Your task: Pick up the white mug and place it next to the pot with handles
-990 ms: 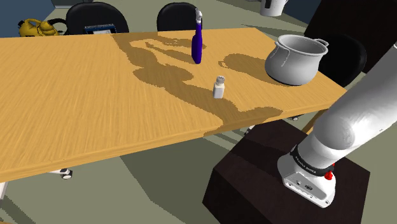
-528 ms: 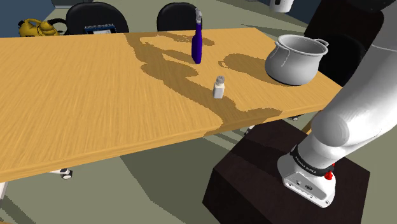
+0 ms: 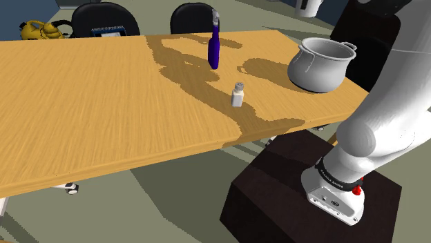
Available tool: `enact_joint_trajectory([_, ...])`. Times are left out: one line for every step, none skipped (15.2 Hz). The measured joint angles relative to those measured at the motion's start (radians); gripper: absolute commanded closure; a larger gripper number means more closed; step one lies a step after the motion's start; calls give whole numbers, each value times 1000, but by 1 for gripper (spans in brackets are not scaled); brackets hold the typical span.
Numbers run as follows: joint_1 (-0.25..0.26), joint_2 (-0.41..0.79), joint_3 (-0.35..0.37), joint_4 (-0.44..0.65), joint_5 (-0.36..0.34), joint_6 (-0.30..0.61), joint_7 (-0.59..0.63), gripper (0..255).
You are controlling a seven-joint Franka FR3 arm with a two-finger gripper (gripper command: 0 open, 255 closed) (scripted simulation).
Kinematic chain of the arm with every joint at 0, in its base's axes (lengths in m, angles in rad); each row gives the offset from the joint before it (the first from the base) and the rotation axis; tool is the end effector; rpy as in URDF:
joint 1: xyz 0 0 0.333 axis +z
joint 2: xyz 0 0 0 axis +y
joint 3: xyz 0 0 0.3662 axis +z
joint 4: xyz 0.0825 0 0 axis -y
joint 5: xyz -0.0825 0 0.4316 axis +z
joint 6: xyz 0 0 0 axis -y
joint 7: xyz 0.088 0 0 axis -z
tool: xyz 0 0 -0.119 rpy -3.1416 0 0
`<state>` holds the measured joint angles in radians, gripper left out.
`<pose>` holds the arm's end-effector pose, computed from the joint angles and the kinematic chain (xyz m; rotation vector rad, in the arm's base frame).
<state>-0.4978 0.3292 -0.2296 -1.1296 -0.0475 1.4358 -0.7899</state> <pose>0.5395 -0.4444 0.6674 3.0584 0.1038 -0.1429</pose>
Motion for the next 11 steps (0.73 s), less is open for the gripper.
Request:
enact_joint_trajectory([2,-11,0,-33,-2,22,3,255])
enact_joint_trajectory([4,-16,1,-55,-3,39,5,255])
enact_joint_trajectory([5,-22,1,-75,-5,53,6,255])
enact_joint_trajectory([6,-27,1,-95,-6,69,8,255])
enact_joint_trajectory([5,-29,0,-110,-6,82,7,255])
enact_joint_trajectory([8,-36,1,-134,-8,99,12,255])
enact_joint_trajectory([11,-41,2,-157,-9,116,15,255])
enact_joint_trajectory([11,-43,2,-174,-9,131,16,255])
enact_joint_trajectory([11,-46,2,-193,-10,147,17,255])
enact_joint_trajectory([12,-54,2,-218,-12,164,19,255])
enact_joint_trajectory([14,-57,3,-236,-12,179,22,255])
